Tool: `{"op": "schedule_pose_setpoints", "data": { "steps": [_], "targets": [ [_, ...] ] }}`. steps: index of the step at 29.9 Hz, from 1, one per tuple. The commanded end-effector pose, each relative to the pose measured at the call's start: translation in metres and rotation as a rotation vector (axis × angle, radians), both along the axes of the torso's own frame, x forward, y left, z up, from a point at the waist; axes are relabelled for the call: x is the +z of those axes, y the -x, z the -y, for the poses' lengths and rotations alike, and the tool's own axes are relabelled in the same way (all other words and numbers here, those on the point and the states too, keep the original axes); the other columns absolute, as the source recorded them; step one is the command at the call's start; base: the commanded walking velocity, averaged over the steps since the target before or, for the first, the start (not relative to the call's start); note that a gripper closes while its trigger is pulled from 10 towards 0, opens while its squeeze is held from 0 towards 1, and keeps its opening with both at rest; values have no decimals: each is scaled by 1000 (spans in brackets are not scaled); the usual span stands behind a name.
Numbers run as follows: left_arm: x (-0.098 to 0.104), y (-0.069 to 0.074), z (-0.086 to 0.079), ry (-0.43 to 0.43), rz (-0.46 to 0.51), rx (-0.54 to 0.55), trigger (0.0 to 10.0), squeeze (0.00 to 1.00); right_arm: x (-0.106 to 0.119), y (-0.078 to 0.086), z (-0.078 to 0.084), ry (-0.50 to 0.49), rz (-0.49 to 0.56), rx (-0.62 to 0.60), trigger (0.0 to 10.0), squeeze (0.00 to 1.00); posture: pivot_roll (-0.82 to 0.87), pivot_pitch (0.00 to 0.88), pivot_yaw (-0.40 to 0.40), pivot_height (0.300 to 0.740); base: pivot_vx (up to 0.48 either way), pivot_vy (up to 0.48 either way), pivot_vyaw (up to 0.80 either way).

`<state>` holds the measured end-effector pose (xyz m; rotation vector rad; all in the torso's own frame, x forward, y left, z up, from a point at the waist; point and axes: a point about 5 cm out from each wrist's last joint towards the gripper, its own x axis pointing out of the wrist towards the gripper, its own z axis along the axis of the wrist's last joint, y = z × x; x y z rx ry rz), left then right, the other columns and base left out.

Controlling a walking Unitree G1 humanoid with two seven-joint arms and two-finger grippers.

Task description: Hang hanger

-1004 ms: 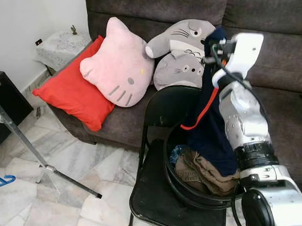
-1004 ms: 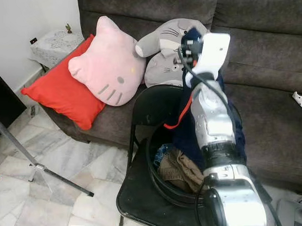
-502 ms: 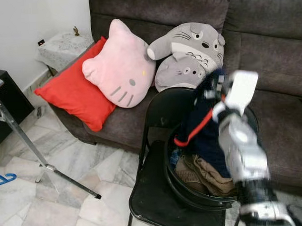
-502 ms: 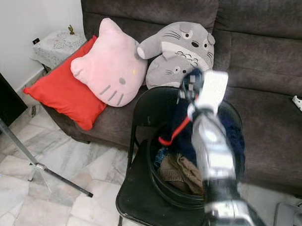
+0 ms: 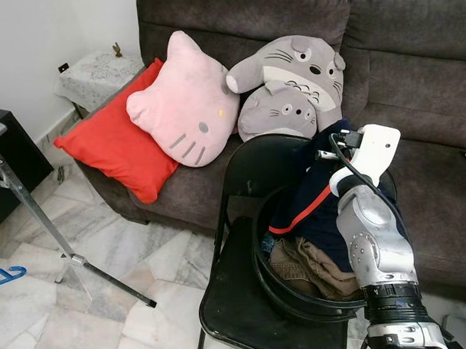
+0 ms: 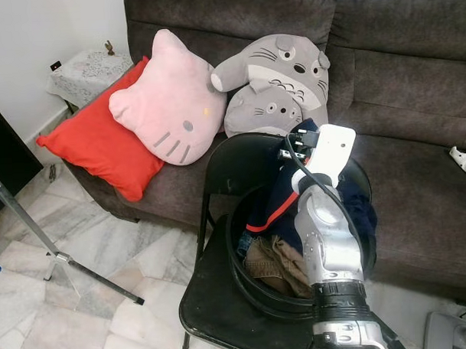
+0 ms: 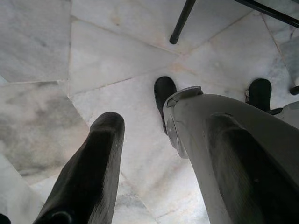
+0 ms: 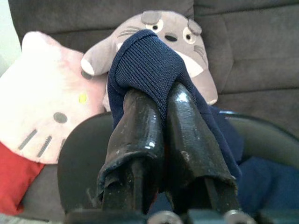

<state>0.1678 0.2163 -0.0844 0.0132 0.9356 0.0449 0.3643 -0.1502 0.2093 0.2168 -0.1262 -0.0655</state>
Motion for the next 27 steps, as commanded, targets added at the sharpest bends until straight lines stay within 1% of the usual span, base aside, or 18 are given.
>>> {"op": "schedule_pose_setpoints", "data": {
  "steps": [1,8,27],
  "targets": [
    [-5,11,3,9,-38,8,10000,0,7,1,-4,1,20,6,10000,0,-43,181,-3,740,-255,0,0],
    [-7,12,5,12,-41,11,10000,0,3,3,-7,12,3,7,10000,0,-39,185,-4,740,-301,0,0],
    [-7,16,1,8,-45,10,10000,0,-4,6,-10,1,-19,-31,10000,0,-28,188,3,740,-335,0,0]
  ]
}}
